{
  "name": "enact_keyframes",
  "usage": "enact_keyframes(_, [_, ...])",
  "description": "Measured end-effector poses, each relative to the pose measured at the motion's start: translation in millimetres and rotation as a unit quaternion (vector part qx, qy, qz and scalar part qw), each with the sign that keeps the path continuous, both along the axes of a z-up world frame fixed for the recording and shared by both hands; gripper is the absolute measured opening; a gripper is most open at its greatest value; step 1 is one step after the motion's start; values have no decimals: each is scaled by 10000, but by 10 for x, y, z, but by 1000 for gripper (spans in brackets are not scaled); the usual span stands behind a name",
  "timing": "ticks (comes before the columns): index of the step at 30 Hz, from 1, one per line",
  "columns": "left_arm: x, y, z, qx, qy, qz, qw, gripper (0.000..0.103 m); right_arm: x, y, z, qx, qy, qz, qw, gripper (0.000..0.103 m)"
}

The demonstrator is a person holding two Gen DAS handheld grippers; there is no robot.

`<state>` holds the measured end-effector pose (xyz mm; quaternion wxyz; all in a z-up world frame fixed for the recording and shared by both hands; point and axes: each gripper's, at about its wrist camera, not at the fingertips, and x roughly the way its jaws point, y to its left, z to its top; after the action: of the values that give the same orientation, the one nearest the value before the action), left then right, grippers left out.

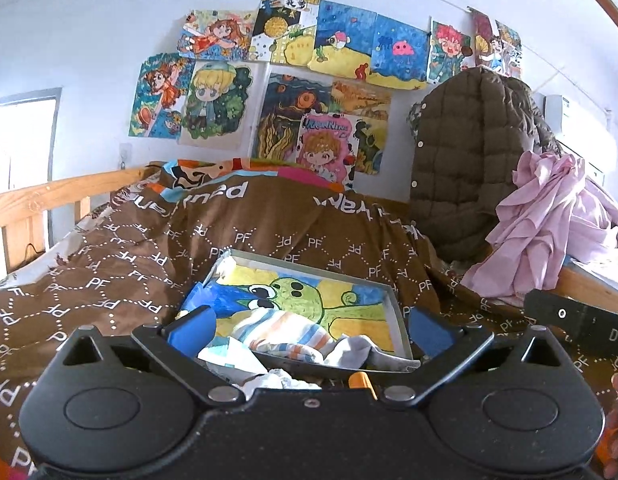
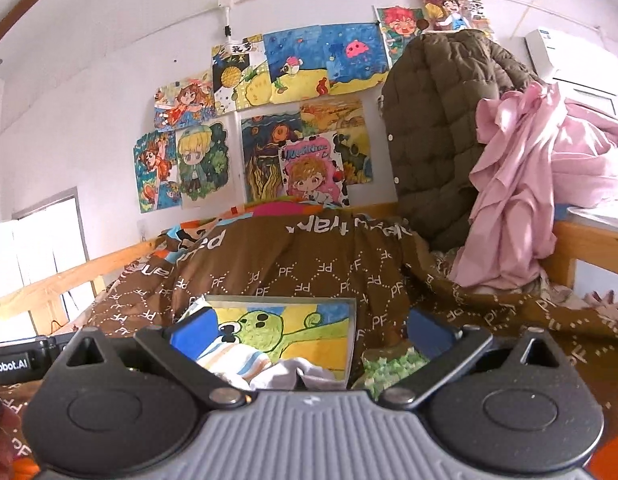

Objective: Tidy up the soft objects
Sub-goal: 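Withdraw both tools from the tray back toward the clothes pile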

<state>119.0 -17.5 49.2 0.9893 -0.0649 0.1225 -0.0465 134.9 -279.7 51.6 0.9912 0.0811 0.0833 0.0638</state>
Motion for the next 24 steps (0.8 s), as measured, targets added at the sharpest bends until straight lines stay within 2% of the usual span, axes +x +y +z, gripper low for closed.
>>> enact_keyframes(5, [-255, -58, -26, 68, 23, -35, 10000, 102, -275, -42, -43, 42, 62, -35, 10000, 103])
enact_keyframes(9, [-460, -70, -70, -45, 44, -37, 10000, 102, -480, -43, -87, -85, 125, -134, 9998, 103])
enact_keyframes(18, [-897, -103, -132, 107, 131, -119, 9998, 102, -893, -49, -141, 13, 283, -225, 9993, 103])
enact_keyframes(24, [-1167, -139, -246, 230, 284, -258, 9990, 102, -1201, 29, -143, -292, 264, -317, 9987, 103])
